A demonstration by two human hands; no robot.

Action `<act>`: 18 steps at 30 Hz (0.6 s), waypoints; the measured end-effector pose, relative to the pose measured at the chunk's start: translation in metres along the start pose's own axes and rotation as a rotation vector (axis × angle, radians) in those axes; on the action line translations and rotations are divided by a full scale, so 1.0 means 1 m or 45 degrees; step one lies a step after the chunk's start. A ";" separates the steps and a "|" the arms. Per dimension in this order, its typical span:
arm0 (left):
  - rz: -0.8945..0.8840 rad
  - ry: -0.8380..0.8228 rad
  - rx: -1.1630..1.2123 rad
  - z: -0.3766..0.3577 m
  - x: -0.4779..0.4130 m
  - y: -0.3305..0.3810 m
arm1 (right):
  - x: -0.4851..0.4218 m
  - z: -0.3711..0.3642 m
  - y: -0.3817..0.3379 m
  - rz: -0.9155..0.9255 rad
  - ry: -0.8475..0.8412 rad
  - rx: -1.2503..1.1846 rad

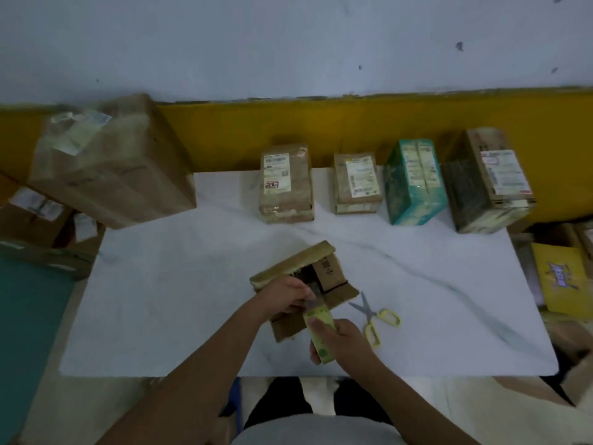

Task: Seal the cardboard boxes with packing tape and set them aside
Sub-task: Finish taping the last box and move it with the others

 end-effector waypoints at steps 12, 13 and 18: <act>-0.186 0.192 -0.236 0.009 -0.024 -0.004 | -0.006 -0.002 0.013 -0.095 0.370 0.068; -0.173 0.216 -0.193 0.009 -0.024 -0.007 | -0.008 0.000 0.013 -0.108 0.384 0.096; -0.093 0.259 -0.130 -0.001 -0.026 -0.021 | -0.017 -0.001 0.002 -0.125 0.408 0.165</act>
Point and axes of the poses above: each hand's wrist, its own x-axis away from the middle knuckle, its own z-axis out of the back of the hand, y = z × x, the point moved 10 cm from there along -x, towards the middle knuckle, and after that the axes turned 9 degrees about -x, right-handed, at the moved point
